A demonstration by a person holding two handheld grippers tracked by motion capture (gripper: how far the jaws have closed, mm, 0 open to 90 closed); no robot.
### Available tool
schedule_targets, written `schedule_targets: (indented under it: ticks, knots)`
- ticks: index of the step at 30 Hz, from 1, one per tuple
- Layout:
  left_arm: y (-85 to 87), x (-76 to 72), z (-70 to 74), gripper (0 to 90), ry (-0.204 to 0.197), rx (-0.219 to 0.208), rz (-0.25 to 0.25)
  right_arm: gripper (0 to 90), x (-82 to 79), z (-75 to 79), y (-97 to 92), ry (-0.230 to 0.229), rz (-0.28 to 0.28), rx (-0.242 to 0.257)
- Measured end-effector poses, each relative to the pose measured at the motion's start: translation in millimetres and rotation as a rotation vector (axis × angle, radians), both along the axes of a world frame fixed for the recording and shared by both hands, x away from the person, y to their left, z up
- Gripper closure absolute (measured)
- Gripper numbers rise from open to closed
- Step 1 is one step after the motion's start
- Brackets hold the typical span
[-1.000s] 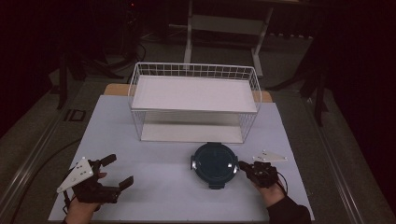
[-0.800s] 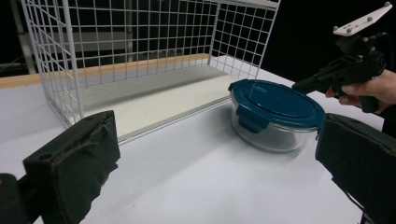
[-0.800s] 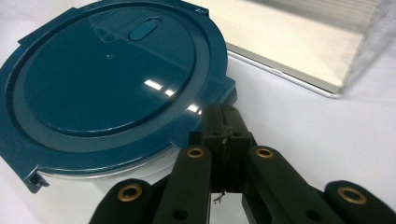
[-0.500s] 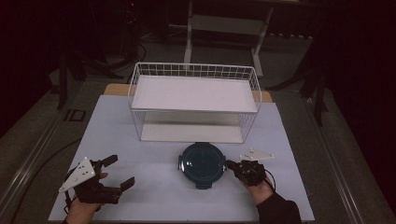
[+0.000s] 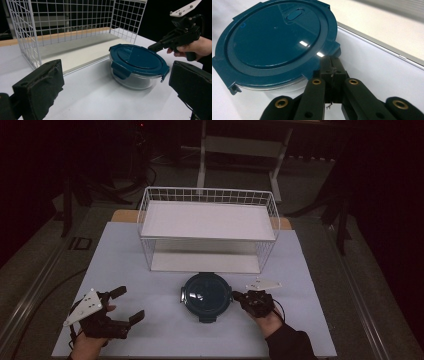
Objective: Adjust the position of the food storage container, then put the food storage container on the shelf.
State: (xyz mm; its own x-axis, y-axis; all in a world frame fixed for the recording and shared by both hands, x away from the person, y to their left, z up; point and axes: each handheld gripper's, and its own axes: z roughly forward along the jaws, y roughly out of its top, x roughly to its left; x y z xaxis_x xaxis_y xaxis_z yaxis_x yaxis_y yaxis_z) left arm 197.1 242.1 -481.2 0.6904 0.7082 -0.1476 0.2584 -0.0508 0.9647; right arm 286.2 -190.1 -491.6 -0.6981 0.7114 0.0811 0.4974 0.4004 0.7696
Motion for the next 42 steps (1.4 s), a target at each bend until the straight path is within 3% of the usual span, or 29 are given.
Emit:
schedule_targets:
  ticks: [7, 10, 16, 22, 23, 25, 30, 33, 36, 42]
  knots:
    - [0.3, 0.0, -0.1, 0.0, 0.0, 0.0, -0.001, 90.0, 0.9, -1.4, 4.9, -0.005, 0.008, 0.01]
    - [1.1, -0.2, 0.2, 0.0, -0.002, -0.002, 0.0, 90.0, -1.9, -1.2, 6.1, -0.029, 0.001, -0.014]
    - [0.3, -0.7, 0.3, 0.0, -0.003, 0.0, -0.004, 81.4, -9.2, 10.7, 3.0, -0.085, 0.013, 0.0]
    - [-0.9, -0.4, 0.0, 0.0, 0.002, 0.003, -0.006, 66.0, -15.5, 23.4, -4.9, -0.102, 0.041, 0.079]
    - [-1.3, -0.2, 0.0, 0.0, 0.003, 0.003, -0.008, 60.6, -16.8, 24.9, -5.9, -0.106, 0.044, 0.093]
    - [-2.6, -0.1, 1.0, 0.0, 0.005, 0.005, -0.015, 41.6, -19.5, 28.4, -8.0, -0.119, 0.067, 0.122]
    - [-7.7, -3.1, 7.5, 0.0, 0.007, 0.002, -0.037, 13.0, -25.1, 32.5, -10.7, -0.143, 0.072, 0.142]
    - [-13.9, -3.9, 12.1, 0.0, 0.013, 0.021, -0.057, 10.3, -26.0, 36.1, -15.6, -0.143, 0.066, 0.178]
    - [-20.6, -3.3, 18.7, 0.0, 0.017, 0.036, -0.077, 10.4, -30.1, 41.0, -19.6, -0.193, 0.077, 0.175]
    - [-35.1, 0.3, 34.9, 0.0, 0.024, 0.083, -0.129, 14.1, -41.8, 53.7, -24.6, -0.301, 0.047, 0.163]
